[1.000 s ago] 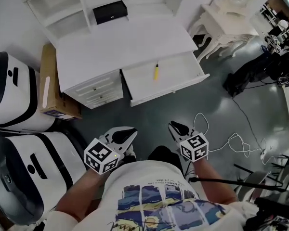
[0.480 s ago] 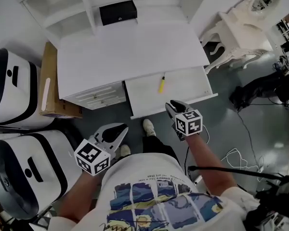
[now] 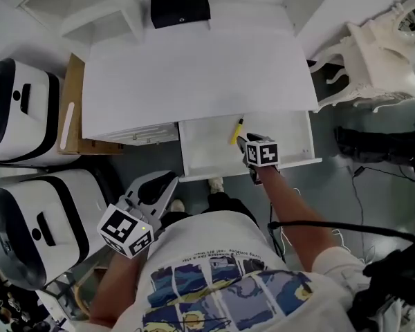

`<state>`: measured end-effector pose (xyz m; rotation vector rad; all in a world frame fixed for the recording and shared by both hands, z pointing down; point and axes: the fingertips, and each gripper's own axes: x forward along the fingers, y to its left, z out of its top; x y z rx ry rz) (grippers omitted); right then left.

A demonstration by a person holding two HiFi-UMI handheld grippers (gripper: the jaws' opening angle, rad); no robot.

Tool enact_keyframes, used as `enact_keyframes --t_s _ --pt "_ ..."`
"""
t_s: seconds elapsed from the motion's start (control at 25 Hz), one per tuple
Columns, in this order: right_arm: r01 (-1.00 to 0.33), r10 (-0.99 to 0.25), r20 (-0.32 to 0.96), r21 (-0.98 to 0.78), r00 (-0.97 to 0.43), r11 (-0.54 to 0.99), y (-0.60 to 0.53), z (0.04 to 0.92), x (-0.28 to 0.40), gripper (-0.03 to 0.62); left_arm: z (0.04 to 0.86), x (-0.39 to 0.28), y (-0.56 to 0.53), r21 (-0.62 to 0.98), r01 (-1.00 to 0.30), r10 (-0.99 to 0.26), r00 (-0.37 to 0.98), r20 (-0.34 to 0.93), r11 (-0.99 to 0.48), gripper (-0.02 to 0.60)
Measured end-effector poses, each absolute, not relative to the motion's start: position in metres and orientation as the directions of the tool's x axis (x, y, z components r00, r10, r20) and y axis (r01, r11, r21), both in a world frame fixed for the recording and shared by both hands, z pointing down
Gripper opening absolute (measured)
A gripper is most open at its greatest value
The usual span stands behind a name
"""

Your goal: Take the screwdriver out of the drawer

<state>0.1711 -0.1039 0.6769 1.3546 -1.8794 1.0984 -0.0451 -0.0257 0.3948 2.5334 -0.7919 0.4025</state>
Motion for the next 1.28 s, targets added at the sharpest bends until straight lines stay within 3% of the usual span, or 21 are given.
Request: enact_keyframes --t_s 0.28,0.56,0.8,1.0,1.08,1.28 --pt "-0.943 -0.374 0.866 -0.316 -0.331 0.102 -0.128 0.726 0.178 0.19 0.396 -0.055 -0.034 0.323 -0.697 -0.541 0.707 0.456 -0.64 0.015" --pt "-0.94 -0.336 0.883 -0.341 -0.328 0.02 -0.136 0.764 0.177 0.196 0.396 -0.066 -0.042 0.308 -0.755 -0.585 0.647 0.488 -0.579 0.015" --pt "-0.963 -0.326 0.907 -0.268 -0.266 0.042 -0.141 0.776 0.178 0.196 0.396 -0.072 -0.044 0.302 -0.778 -0.594 0.62 0.512 -0.551 0.015" --pt "-0.975 -0.313 0.925 -0.187 -0.217 0.122 -0.14 0.785 0.178 0.178 0.4 -0.074 -0.045 0.298 -0.786 -0.597 0.609 0.523 -0.541 0.015" --pt "-0.975 -0.306 0.932 -0.15 -0.194 0.162 -0.138 0.786 0.178 0.133 0.4 -0.074 -0.045 0.298 -0.787 -0.594 0.607 0.527 -0.54 0.015" --pt "-0.974 -0.293 0.942 -0.109 -0.165 0.198 -0.133 0.788 0.182 0.1 0.398 -0.077 -0.047 0.292 -0.786 -0.589 0.607 0.534 -0.545 0.015"
